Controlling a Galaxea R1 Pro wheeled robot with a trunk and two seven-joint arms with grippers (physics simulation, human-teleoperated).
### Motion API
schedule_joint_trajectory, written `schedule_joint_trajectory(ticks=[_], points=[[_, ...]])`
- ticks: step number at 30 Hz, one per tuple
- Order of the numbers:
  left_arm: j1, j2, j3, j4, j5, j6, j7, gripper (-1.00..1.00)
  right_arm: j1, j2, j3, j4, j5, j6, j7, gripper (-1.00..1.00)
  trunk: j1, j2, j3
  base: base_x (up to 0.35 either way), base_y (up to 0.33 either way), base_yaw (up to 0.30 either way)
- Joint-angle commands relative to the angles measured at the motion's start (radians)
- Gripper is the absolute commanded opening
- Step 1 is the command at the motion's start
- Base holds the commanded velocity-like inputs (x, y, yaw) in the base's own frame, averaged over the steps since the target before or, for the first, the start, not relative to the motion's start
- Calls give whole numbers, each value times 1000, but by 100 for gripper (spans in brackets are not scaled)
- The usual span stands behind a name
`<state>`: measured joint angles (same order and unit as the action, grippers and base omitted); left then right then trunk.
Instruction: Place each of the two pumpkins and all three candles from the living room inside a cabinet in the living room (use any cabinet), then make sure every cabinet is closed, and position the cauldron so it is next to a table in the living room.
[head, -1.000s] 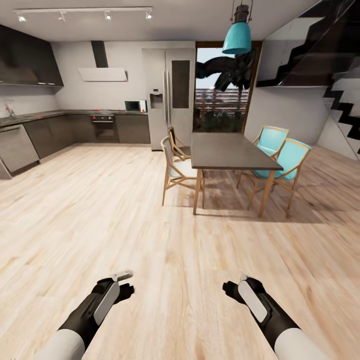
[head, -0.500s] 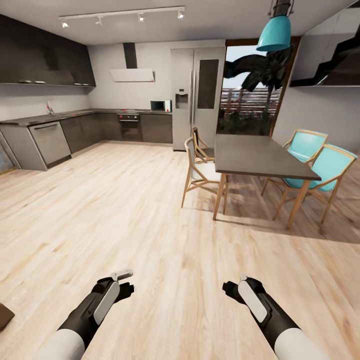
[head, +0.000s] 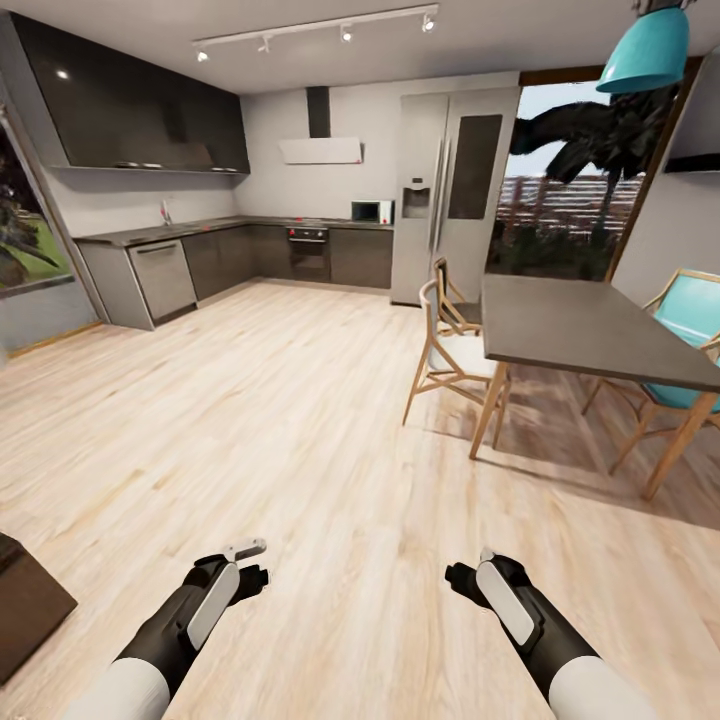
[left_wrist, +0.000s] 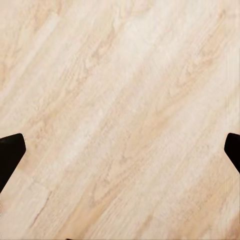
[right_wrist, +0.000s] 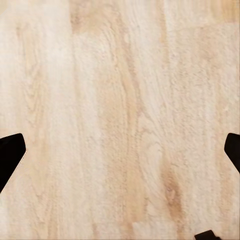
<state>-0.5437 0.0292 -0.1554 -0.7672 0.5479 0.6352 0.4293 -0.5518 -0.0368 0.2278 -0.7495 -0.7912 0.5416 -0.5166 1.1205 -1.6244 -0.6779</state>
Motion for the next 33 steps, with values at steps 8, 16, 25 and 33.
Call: schedule_joint_trajectory(ticks=[8, 16, 25, 33], points=[[-1, 0, -6, -1, 10, 1, 10, 100, 0, 0, 5, -2, -7, 1, -10, 100, 0, -1, -1, 123, -4, 290], [-1, 0, -6, -1, 10, 1, 10, 100, 0, 0, 5, -2, 3, -15, -11, 100, 0, -1, -1, 134, 0, 291], [-1, 0, -9, -3, 10, 1, 12, 100, 0, 0, 6, -2, 3, -15, -10, 100, 0, -1, -1, 12, 0, 291], [-1, 0, -10, -2, 10, 1, 13, 100, 0, 0, 6, -2, 3, -15, -10, 100, 0, -1, -1, 0, 0, 291]])
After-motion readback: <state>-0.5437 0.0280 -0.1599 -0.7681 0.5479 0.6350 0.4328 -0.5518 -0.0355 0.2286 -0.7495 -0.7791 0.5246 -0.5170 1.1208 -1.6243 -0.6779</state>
